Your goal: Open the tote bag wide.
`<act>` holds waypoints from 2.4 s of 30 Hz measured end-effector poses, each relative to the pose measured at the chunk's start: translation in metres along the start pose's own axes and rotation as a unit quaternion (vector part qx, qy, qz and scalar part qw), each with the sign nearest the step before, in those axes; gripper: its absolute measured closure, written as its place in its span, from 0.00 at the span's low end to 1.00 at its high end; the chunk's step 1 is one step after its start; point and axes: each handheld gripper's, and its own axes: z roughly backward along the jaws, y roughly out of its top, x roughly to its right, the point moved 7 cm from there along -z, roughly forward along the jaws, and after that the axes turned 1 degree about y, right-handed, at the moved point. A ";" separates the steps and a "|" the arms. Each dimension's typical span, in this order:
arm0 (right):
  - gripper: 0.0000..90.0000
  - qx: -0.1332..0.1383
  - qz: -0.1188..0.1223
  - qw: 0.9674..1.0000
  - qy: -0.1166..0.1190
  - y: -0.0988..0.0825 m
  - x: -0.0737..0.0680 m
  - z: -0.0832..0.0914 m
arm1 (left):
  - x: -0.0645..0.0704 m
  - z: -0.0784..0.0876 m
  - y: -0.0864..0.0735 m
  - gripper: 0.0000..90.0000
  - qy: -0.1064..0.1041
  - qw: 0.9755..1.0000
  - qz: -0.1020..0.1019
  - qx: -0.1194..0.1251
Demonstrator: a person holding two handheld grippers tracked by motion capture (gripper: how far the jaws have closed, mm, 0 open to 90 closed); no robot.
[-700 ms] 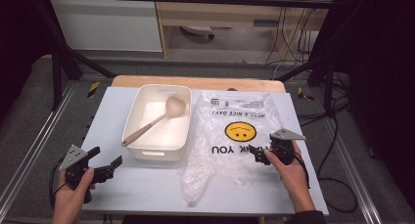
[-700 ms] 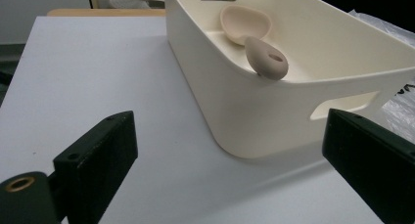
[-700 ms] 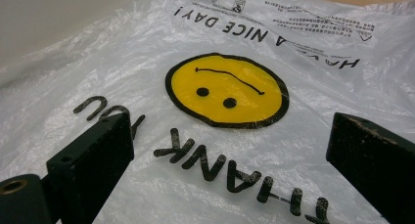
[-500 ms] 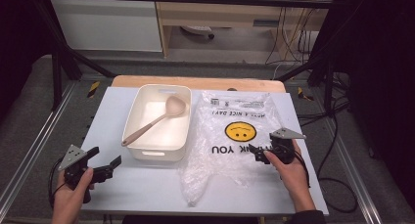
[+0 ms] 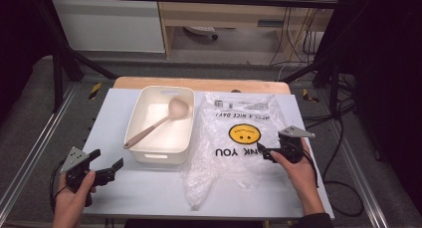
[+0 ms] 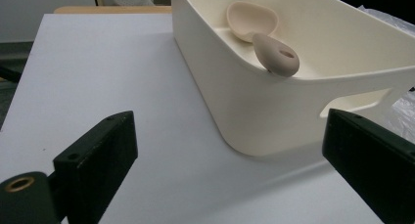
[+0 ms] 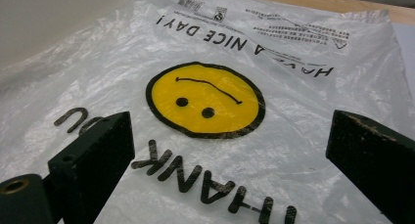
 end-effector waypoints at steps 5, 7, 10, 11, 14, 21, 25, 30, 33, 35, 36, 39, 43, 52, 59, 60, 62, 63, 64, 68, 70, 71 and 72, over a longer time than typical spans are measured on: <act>0.06 0.004 -0.004 1.000 -0.009 0.007 0.011 -0.001 | -0.001 0.000 0.000 0.07 0.002 1.000 0.000 -0.001; 0.06 0.006 -0.009 1.000 -0.012 0.010 0.015 -0.001 | -0.001 0.000 -0.001 0.07 0.004 1.000 0.000 -0.002; 0.06 0.004 -0.006 1.000 -0.016 0.013 0.021 -0.002 | -0.002 0.000 -0.001 0.07 0.006 1.000 0.001 -0.003; 0.06 0.003 -0.009 1.000 -0.017 0.013 0.023 -0.002 | -0.002 -0.001 -0.001 0.07 0.006 1.000 0.002 -0.003; 0.06 0.002 -0.018 1.000 -0.022 0.014 0.030 -0.004 | -0.002 -0.001 -0.001 0.07 0.007 1.000 0.002 -0.004; 0.06 0.014 -0.040 0.998 -0.049 0.019 0.050 -0.007 | -0.003 -0.001 -0.002 0.07 0.010 1.000 0.004 -0.006; 0.08 0.021 -0.051 0.997 -0.061 0.025 0.066 -0.005 | -0.003 -0.001 -0.003 0.07 0.011 1.000 0.005 -0.007; 0.12 0.008 -0.049 0.996 -0.078 0.020 0.085 -0.008 | -0.004 -0.002 -0.004 0.07 0.015 1.000 0.006 -0.008; 0.16 0.000 -0.054 0.995 -0.080 0.014 0.093 -0.010 | -0.005 -0.002 -0.004 0.07 0.018 1.000 0.008 -0.008; 0.18 -0.004 -0.055 0.995 -0.083 0.010 0.099 -0.011 | -0.006 -0.001 -0.004 0.07 0.020 1.000 0.009 -0.007; 0.19 -0.007 -0.058 0.995 -0.084 0.008 0.101 -0.011 | -0.007 -0.001 -0.004 0.07 0.021 1.000 0.010 -0.007; 0.22 -0.010 -0.065 0.994 -0.083 0.003 0.105 -0.011 | -0.007 -0.001 -0.004 0.07 0.021 1.000 0.011 -0.008; 0.28 -0.016 -0.067 0.994 -0.084 -0.002 0.108 -0.013 | -0.007 -0.002 -0.005 0.07 0.022 1.000 0.010 -0.010; 0.39 -0.034 -0.068 0.994 -0.084 -0.010 0.120 -0.036 | -0.008 -0.005 -0.009 0.07 0.024 0.999 0.010 -0.022; 0.62 -0.053 -0.070 0.994 -0.067 -0.019 0.122 -0.050 | -0.007 -0.007 -0.011 0.07 0.027 0.999 0.008 -0.028; 0.66 -0.055 -0.069 0.994 -0.063 -0.019 0.121 -0.051 | -0.007 -0.007 -0.011 0.07 0.027 0.999 0.008 -0.028; 0.78 -0.055 -0.065 0.995 -0.057 -0.019 0.120 -0.051 | -0.006 -0.008 -0.011 0.07 0.027 0.999 0.010 -0.028; 0.86 -0.055 -0.068 0.995 -0.054 -0.020 0.119 -0.051 | -0.006 -0.008 -0.011 0.07 0.027 0.999 0.009 -0.029; 0.92 -0.055 -0.072 0.995 -0.051 -0.020 0.119 -0.051 | -0.006 -0.008 -0.011 0.07 0.026 0.999 0.008 -0.029; 1.00 -0.053 -0.085 0.994 -0.046 -0.020 0.119 -0.050 | -0.005 -0.007 -0.011 0.07 0.025 0.999 0.007 -0.028; 1.00 -0.054 -0.083 0.994 -0.051 -0.021 0.119 -0.049 | -0.006 -0.007 -0.010 0.07 0.026 0.999 0.005 -0.027; 1.00 -0.052 -0.084 0.994 -0.054 -0.020 0.120 -0.049 | -0.006 -0.007 -0.010 0.07 0.026 0.999 0.005 -0.027; 1.00 -0.052 -0.089 0.993 -0.056 -0.020 0.120 -0.049 | -0.006 -0.006 -0.010 0.07 0.026 0.999 0.005 -0.028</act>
